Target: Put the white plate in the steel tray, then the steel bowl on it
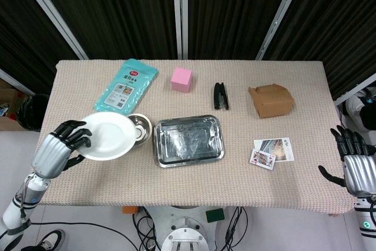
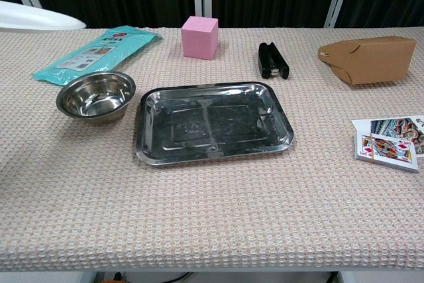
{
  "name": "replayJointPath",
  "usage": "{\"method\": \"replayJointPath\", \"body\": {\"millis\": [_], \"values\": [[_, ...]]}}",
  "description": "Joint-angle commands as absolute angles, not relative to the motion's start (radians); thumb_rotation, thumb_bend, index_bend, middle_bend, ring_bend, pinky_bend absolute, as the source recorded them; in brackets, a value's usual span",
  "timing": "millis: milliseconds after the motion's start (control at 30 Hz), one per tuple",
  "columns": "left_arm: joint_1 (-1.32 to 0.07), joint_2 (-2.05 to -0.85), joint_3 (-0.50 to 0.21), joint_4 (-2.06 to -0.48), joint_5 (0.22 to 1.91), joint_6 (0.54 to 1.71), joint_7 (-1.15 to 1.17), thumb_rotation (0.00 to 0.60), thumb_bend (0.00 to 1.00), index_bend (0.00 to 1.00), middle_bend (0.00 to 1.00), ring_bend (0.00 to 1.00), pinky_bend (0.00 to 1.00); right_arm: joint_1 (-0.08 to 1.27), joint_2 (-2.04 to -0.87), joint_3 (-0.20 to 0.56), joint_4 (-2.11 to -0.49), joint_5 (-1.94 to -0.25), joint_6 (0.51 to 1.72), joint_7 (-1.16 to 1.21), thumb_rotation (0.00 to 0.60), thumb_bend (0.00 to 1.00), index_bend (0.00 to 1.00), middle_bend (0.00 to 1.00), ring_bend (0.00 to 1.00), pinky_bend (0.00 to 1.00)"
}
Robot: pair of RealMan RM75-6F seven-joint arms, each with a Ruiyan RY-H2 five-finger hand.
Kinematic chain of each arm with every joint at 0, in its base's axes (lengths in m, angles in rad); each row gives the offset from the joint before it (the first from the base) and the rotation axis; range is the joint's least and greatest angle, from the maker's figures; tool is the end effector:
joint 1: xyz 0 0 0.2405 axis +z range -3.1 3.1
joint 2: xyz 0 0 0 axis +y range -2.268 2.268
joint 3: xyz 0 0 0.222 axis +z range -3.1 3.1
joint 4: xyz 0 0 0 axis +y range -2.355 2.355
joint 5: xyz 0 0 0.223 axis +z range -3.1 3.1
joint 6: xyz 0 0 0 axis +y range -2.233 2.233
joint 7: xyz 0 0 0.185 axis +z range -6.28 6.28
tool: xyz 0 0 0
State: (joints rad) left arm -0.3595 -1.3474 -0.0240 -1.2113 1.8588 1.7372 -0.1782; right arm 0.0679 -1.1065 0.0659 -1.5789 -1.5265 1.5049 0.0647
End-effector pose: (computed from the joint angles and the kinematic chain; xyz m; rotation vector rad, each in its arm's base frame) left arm -0.1972 0.2660 0.1047 -1.7158 -0.4284 -1.4376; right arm -0.2895 -0.2197 0.1437 1.3680 -0.8903 0.9472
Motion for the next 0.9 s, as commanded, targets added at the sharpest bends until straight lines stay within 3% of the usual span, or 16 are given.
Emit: {"method": "replayJointPath", "body": {"millis": [33, 433, 900], "values": [[-0.463, -1.374, -0.053, -1.276, 1.899, 1.625, -0.143, 0.6, 0.41, 0.71, 0.46, 0.28, 0.33, 0.069, -1.106, 0.068, -1.577, -1.523, 1.503, 0.066, 0.6, 0.18, 0.0, 0.0, 0.0, 0.0], [-0.644, -1.582, -0.074, -1.197, 1.882, 1.413, -0.154, 0.6, 0.41, 0.72, 0.47, 0.29, 0.33, 0.066, -1.094, 0.075, -1.565, -1.504, 1.5, 0.09, 0.6, 0.18, 0.0, 0.0, 0.0, 0.0], [-0.743, -1.808, -0.059, -0.905, 1.802, 1.294, -0.265, 0.6, 0.41, 0.73, 0.47, 0.29, 0.33, 0.063, -1.095, 0.078, -1.535, -1.49, 1.495, 0.121, 0.6, 0.18, 0.0, 0.0, 0.0, 0.0]]}}
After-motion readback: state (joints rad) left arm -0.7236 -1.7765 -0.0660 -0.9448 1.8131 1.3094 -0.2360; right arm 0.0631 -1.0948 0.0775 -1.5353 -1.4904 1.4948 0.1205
